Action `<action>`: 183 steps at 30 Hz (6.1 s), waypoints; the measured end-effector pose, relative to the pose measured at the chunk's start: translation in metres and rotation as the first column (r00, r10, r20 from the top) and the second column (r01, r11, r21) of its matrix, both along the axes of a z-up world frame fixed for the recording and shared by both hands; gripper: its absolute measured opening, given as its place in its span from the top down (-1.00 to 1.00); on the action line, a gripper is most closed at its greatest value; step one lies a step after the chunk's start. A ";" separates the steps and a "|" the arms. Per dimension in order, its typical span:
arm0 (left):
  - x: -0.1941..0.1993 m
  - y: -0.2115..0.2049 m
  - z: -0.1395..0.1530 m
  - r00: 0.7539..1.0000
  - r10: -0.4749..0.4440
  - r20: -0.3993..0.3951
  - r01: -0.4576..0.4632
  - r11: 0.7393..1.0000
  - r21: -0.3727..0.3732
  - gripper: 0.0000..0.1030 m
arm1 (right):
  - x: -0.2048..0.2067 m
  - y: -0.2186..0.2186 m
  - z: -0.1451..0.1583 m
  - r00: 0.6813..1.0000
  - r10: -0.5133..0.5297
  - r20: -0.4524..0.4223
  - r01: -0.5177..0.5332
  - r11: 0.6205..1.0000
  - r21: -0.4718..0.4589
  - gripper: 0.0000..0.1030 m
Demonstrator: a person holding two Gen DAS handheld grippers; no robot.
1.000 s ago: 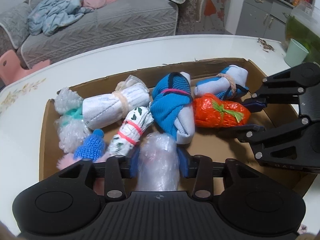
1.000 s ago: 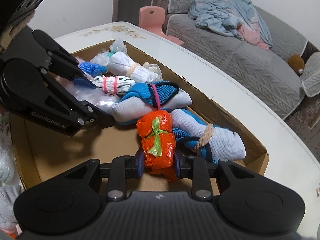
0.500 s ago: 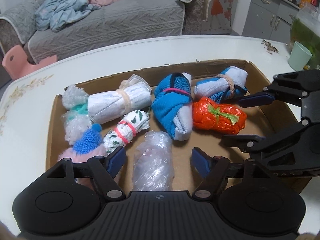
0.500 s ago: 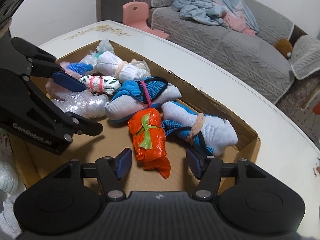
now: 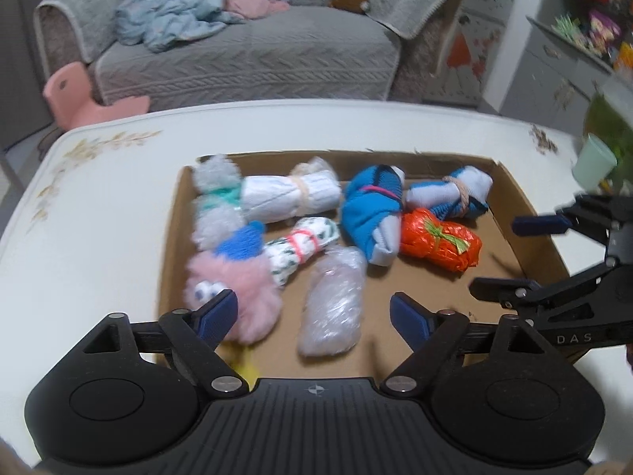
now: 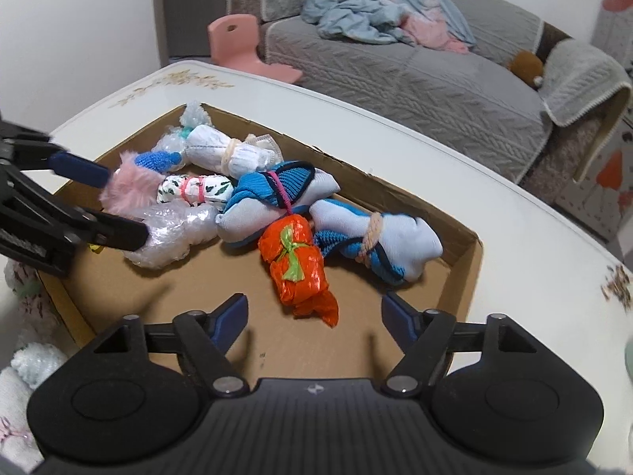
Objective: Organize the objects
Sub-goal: 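Carry both bundles into the tray and open both grippers to release them, then grasp the bubble-wrapped pastel bundle with the left gripper while the right grasps the pink sock bundle, then carry both bundles into the tray and open both grippers to release them, then grasp the teal-white sock bundle with the left gripper while the right grasps the orange bag bundle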
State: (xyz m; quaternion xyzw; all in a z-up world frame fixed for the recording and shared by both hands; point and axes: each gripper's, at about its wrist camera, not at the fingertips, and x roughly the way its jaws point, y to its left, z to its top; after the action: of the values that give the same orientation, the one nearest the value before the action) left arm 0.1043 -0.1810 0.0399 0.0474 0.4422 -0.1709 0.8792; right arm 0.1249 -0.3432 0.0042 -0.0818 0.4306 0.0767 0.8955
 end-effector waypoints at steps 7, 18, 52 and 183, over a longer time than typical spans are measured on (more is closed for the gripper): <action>-0.029 0.045 0.015 0.991 0.128 0.039 -0.124 0.988 -0.092 -0.82 | -0.028 -0.001 0.011 0.994 -0.100 0.033 0.098 0.994 0.057 -0.63; -0.076 0.121 0.002 0.959 0.260 0.111 -0.251 0.964 -0.086 -0.89 | -0.082 0.001 0.019 0.978 -0.182 0.100 0.167 0.976 0.143 -0.72; -0.102 0.116 -0.056 0.983 0.002 0.183 -0.012 0.998 0.055 0.13 | -0.152 0.034 -0.035 0.989 -0.115 0.091 0.096 0.977 0.190 0.14; -0.047 0.035 0.011 0.996 0.030 0.087 -0.025 0.998 -0.057 -0.57 | -0.055 0.002 0.022 0.998 -0.047 0.032 0.043 0.990 0.131 -0.31</action>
State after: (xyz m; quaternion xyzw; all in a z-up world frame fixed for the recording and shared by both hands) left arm 0.0570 -0.1458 0.0505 0.0241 0.3987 -0.1689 0.9011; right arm 0.0698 -0.3414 0.0261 -0.0147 0.4109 0.0830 0.9078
